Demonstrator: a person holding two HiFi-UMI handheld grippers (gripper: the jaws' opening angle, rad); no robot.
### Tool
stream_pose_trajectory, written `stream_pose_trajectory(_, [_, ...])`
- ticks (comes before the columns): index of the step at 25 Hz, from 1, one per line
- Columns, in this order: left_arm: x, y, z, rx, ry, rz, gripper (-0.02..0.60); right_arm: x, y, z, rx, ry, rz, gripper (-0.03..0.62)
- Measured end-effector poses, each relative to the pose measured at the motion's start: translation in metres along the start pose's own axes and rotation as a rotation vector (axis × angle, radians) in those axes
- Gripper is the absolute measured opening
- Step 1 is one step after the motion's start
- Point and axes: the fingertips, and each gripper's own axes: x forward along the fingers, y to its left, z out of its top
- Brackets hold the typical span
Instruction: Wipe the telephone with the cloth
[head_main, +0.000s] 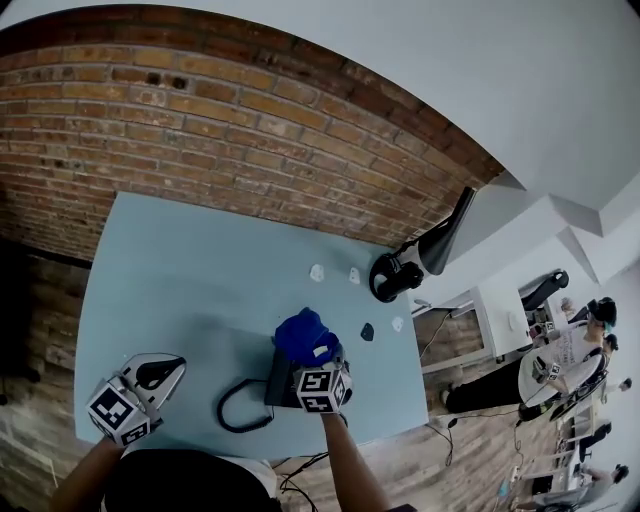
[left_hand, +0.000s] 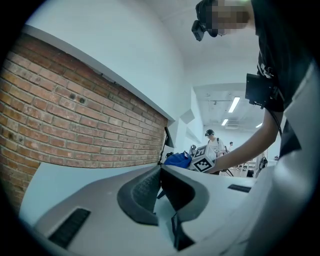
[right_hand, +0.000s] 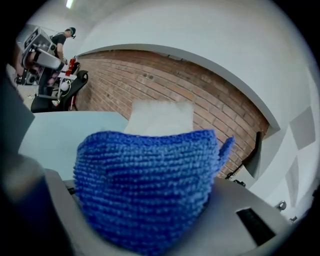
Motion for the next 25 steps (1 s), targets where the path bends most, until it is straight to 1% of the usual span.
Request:
stream_pose_trajectory(4, [-0.01, 0.001, -0.004, -0.004, 0.009, 0.014, 0.023, 0.014, 0.013, -0.025, -0.054, 0.084, 0.004, 0.086])
stream_pose_trajectory(6, [-0.013, 0.003, -0.006, -0.011, 0.007, 0.025, 0.023, 0.019, 0.014, -0.036, -0.079, 0.13, -0.014, 0.087])
stream_pose_trajectory(7, [-0.015, 0.003, -0.007, -0.012, 0.004, 0.028, 0.023, 0.02, 0.012, -0.039, -0.1, 0.15, -0.04, 0.087])
stream_pose_trajectory(9, [-0.019, 0.002, -0.011, -0.016, 0.003, 0.032, 0.023, 0.015, 0.001, -0.04, -0.168, 0.175, -0.133, 0.087])
stream_pose_trajectory(11, [-0.022, 0.0, -0.014, -0.021, 0.007, 0.035, 0.023, 0.009, -0.012, -0.033, -0.262, 0.182, -0.225, 0.087])
stream_pose_trajectory(12, [-0.023, -0.001, -0.015, -0.023, 0.01, 0.037, 0.023, 0.008, -0.013, -0.031, -0.318, 0.187, -0.243, 0.087])
stream_pose_trajectory(13, [-0.024, -0.002, -0.017, -0.026, 0.016, 0.038, 0.023, 0.01, -0.01, -0.033, -0.375, 0.198, -0.24, 0.087])
stream_pose_trajectory(14, [-0.024, -0.003, -0.019, -0.029, 0.022, 0.038, 0.023, 0.014, -0.003, -0.038, -0.422, 0.215, -0.217, 0.087])
stream_pose_trajectory(16, [-0.024, -0.007, -0.021, -0.032, 0.031, 0.036, 0.023, 0.022, 0.015, -0.054, -0.472, 0.255, -0.142, 0.087])
stream_pose_trajectory(18, [-0.023, -0.011, -0.02, -0.031, 0.034, 0.033, 0.023, 0.028, 0.033, -0.071, -0.487, 0.29, -0.068, 0.087])
stream_pose_trajectory(19, [-0.022, -0.012, -0.019, -0.03, 0.033, 0.032, 0.023, 0.03, 0.04, -0.077, -0.495, 0.3, -0.046, 0.087])
stream_pose_trajectory(23, [-0.024, -0.011, -0.019, -0.03, 0.03, 0.041, 0.023, 0.033, 0.053, -0.083, -0.528, 0.307, -0.016, 0.075])
stream_pose_trajectory(25, [-0.025, -0.009, -0.022, -0.035, 0.034, 0.045, 0.023, 0.034, 0.057, -0.082, -0.541, 0.312, 0.016, 0.067])
